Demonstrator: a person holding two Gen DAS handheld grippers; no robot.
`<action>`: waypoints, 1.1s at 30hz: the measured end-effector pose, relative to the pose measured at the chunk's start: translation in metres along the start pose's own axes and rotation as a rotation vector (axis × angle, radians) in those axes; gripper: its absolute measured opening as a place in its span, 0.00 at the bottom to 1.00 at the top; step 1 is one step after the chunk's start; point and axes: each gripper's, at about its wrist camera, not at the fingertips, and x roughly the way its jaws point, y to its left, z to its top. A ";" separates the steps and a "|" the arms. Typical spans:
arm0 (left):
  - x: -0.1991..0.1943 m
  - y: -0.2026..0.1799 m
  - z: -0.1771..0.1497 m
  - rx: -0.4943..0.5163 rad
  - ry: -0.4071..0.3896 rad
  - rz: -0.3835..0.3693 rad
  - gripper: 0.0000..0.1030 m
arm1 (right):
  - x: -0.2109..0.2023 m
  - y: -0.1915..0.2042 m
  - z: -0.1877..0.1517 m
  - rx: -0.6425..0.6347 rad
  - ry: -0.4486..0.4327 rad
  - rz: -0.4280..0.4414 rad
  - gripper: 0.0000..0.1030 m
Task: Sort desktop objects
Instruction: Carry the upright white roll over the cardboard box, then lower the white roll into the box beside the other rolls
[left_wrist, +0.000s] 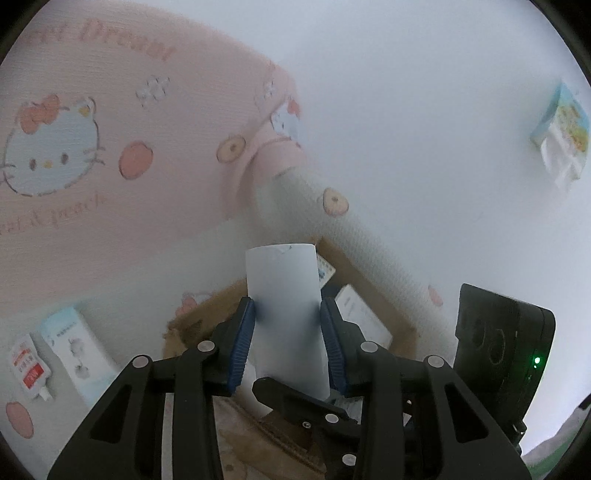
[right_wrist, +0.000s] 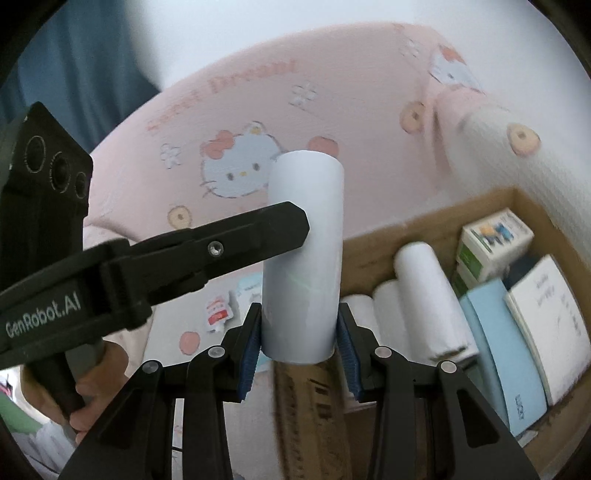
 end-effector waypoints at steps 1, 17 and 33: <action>0.005 -0.001 0.001 -0.003 0.017 -0.002 0.39 | 0.002 -0.004 0.000 0.010 0.009 -0.007 0.35; 0.071 0.017 -0.002 -0.111 0.260 0.016 0.35 | 0.034 -0.041 -0.009 0.068 0.171 -0.065 0.35; 0.084 0.019 0.006 -0.035 0.361 0.119 0.23 | 0.047 -0.038 -0.006 0.034 0.216 -0.100 0.35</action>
